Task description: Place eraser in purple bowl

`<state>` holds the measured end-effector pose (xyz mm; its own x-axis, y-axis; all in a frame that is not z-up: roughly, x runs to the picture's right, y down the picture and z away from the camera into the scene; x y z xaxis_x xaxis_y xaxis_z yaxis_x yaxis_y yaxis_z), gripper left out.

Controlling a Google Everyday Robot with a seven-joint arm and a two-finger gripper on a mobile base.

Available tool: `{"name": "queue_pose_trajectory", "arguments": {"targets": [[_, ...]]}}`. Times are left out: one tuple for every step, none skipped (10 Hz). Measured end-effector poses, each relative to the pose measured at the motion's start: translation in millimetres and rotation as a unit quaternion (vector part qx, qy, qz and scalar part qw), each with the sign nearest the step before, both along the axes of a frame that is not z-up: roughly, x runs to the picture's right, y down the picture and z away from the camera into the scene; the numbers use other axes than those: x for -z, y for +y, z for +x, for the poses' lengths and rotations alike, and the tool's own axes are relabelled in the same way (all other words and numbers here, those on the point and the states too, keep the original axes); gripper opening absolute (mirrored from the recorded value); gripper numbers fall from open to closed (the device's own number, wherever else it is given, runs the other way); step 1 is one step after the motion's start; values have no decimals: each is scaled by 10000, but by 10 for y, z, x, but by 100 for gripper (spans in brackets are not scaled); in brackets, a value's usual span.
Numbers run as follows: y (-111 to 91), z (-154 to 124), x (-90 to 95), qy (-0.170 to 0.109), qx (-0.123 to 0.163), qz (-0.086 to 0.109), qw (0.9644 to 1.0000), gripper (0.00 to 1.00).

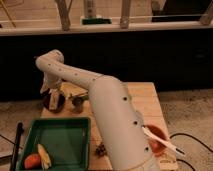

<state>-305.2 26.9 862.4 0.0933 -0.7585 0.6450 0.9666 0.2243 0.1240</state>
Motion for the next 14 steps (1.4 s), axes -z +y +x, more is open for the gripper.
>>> {"name": "queue_pose_trajectory", "arguments": {"targets": [[-10,4,1,5,-14,2,10000,80],[-20,12,1,14,-37,3,10000,80],[-25,17,-2,19,-59,2,10000,80],[-36,19,-3,16,-92,4,10000,80],[-48,21,-3,11,-119,4,9999,80],[-55,18,-2,8,-131,5,9999,80],[-63,19,-2,6,-142,7,9999,80],[-72,20,-2,4,-156,8,9999,80],[-77,18,0,0,-167,7,9999,80],[-83,17,1,-4,-180,6,9998,80],[-92,22,2,-3,-197,6,9998,80],[-96,23,3,-3,-202,7,9998,80],[-104,22,8,-5,-208,10,9998,80],[-115,25,15,-4,-222,11,9998,80]]}}
